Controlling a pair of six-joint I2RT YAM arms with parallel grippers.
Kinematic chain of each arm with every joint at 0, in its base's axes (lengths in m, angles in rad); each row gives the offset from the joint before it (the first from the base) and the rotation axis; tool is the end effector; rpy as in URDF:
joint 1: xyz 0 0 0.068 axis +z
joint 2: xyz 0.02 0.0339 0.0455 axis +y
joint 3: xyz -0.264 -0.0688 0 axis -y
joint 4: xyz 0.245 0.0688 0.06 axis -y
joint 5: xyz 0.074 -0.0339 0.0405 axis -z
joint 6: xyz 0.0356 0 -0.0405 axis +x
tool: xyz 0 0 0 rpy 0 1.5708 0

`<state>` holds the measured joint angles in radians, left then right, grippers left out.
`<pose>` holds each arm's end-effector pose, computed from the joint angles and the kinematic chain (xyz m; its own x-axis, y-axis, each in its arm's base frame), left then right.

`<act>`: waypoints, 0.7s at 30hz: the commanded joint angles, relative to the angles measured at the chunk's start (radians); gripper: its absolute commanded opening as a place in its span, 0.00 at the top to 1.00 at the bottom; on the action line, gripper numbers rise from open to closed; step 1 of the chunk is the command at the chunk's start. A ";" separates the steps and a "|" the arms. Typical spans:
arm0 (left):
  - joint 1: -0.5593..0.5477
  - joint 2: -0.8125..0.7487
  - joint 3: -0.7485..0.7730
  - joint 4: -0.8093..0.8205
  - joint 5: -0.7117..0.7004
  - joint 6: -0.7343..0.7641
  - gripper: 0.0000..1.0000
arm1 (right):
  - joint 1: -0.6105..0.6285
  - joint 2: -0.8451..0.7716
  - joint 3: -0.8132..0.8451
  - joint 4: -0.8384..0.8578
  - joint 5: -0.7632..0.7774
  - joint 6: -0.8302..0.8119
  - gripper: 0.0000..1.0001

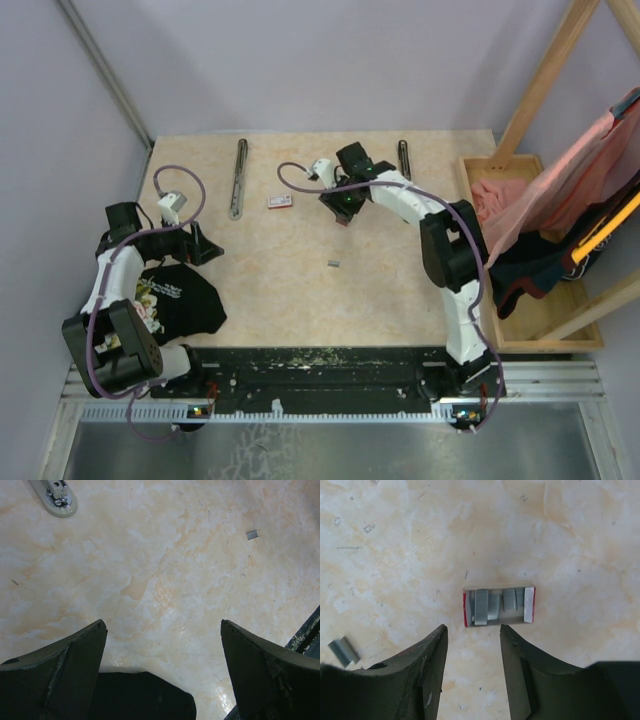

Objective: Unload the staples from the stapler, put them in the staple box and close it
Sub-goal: Adjust the staple in the staple box.

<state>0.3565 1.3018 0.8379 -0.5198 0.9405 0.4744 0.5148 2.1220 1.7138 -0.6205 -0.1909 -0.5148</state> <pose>0.2428 0.0597 0.2330 -0.5964 0.0652 -0.8000 0.5465 0.7630 -0.3453 0.3998 0.2339 0.2029 -0.3690 -0.7641 -0.5291 -0.8620 0.4942 -0.1126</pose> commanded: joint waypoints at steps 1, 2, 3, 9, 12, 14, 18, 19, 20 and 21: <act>0.010 -0.002 0.027 -0.011 0.027 0.023 0.00 | 0.008 -0.156 -0.046 -0.010 -0.040 -0.045 0.52; 0.010 -0.001 0.027 -0.011 0.027 0.022 0.00 | 0.012 -0.174 -0.072 -0.009 -0.047 -0.050 0.52; 0.010 -0.002 0.027 -0.011 0.028 0.023 0.00 | 0.016 -0.193 -0.098 -0.007 -0.054 -0.052 0.51; 0.010 -0.002 0.027 -0.012 0.031 0.022 0.00 | 0.062 -0.277 -0.267 0.034 -0.078 -0.042 0.47; 0.010 -0.005 0.027 -0.013 0.031 0.024 0.00 | 0.080 -0.289 -0.324 0.074 -0.093 -0.006 0.46; 0.011 -0.007 0.027 -0.012 0.030 0.024 0.00 | 0.085 -0.283 -0.346 0.096 -0.110 0.026 0.45; 0.012 -0.011 0.028 -0.012 0.029 0.024 0.00 | 0.088 -0.252 -0.365 0.121 -0.131 0.050 0.44; 0.012 -0.010 0.027 -0.012 0.030 0.023 0.00 | 0.089 -0.245 -0.364 0.123 -0.133 0.053 0.44; 0.011 -0.010 0.027 -0.012 0.030 0.024 0.00 | 0.089 -0.236 -0.364 0.124 -0.136 0.056 0.44; 0.012 -0.010 0.027 -0.012 0.030 0.024 0.00 | 0.091 -0.229 -0.359 0.126 -0.139 0.059 0.44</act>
<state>0.3569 1.3018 0.8379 -0.5201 0.9440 0.4767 0.6014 1.8832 1.3407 -0.5644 -0.2913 -0.4873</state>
